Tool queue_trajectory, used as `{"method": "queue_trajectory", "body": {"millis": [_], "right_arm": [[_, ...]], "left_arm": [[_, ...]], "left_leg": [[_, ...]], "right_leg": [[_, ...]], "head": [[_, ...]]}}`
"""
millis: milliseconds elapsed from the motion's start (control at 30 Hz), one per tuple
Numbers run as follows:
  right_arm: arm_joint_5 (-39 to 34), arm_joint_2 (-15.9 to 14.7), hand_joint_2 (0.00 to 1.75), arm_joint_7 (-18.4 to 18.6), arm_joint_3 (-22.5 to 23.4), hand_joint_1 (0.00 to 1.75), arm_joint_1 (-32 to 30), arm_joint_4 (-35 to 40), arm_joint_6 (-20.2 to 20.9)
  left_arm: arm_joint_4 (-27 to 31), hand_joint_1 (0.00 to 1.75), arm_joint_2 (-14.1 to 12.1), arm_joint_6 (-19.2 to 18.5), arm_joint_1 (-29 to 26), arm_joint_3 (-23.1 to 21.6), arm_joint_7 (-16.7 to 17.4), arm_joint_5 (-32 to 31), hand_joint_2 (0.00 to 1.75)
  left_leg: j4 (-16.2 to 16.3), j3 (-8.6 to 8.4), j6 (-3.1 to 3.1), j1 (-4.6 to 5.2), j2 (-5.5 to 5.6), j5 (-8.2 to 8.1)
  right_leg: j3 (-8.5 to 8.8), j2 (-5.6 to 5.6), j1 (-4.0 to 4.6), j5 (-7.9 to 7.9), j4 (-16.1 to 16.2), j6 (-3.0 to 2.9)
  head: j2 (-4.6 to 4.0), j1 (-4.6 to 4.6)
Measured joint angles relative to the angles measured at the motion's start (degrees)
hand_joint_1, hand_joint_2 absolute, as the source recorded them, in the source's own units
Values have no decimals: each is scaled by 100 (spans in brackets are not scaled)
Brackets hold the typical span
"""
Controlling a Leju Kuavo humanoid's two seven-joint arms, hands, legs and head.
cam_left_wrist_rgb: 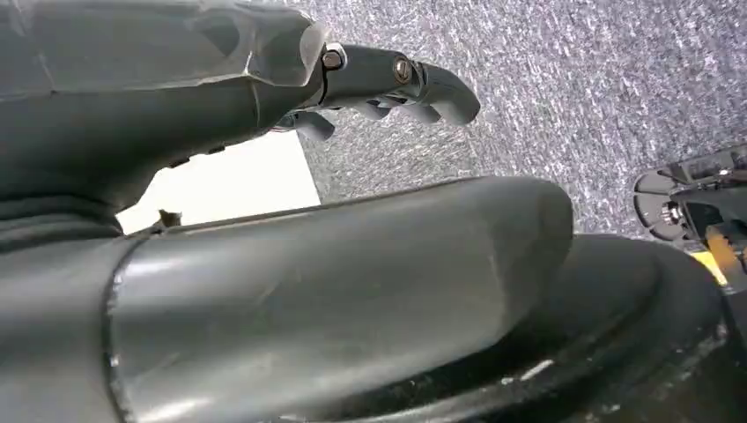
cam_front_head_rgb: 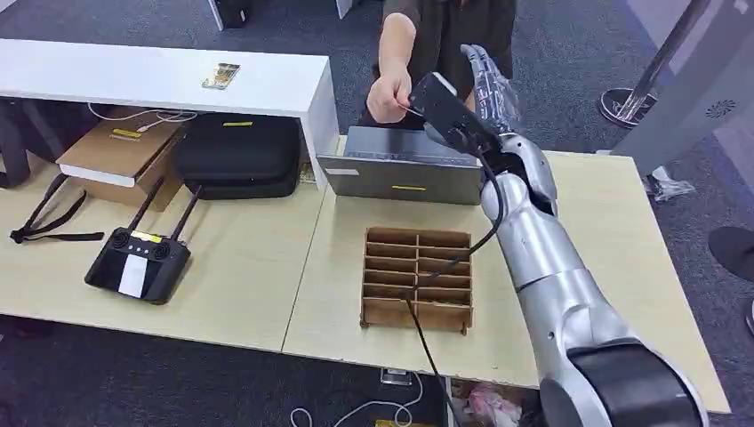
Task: Pass the card to the sensor for recognition and then transmit it.
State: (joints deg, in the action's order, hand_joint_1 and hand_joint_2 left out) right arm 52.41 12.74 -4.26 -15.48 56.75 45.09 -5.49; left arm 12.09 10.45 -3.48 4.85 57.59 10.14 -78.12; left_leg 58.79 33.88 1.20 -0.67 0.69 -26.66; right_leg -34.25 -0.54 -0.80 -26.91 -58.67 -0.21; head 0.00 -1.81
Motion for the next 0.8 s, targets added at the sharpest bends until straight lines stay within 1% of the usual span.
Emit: {"method": "queue_trajectory", "body": {"millis": [333,367,400,433,467,533,800], "right_arm": [[-208,0,175,-63,-94,0,57,-129,-59],[-210,0,175,-63,-96,14,58,-129,-61],[-216,-2,175,-63,-100,73,57,-129,-68],[-236,0,175,-66,-105,150,57,-129,-76],[-247,-2,175,-74,-107,171,57,-129,-90],[-288,-2,175,-116,-118,175,55,-129,-144],[-424,-26,175,-160,-135,175,41,-129,-251]], "left_arm": [[0,0,0,-11,-1,-11,-2,-22,0],[0,0,0,-11,-1,-11,-2,-24,0],[0,0,0,-11,-1,-11,-4,-24,0],[0,0,0,-11,-1,-11,-9,-24,0],[0,0,0,-11,-1,-11,-13,-28,0],[0,0,0,-11,-1,-11,-31,-35,0],[0,0,0,-9,-1,-13,-42,-44,0]], "left_leg": [[0,0,0,0,-1,0],[0,0,0,0,-1,0],[0,0,0,0,-1,0],[0,0,0,0,-1,0],[0,0,0,0,-1,0],[0,0,0,0,-1,0],[0,0,0,0,-1,0]], "right_leg": [[-3,-1,0,0,0,0],[-3,-1,0,0,0,0],[-3,0,0,0,0,0],[-3,-1,0,0,0,0],[-3,-1,0,0,0,0],[-3,-1,0,0,0,0],[-3,-1,0,0,0,0]], "head": [[0,0],[0,0],[0,0],[0,0],[0,0],[0,0],[0,0]]}}
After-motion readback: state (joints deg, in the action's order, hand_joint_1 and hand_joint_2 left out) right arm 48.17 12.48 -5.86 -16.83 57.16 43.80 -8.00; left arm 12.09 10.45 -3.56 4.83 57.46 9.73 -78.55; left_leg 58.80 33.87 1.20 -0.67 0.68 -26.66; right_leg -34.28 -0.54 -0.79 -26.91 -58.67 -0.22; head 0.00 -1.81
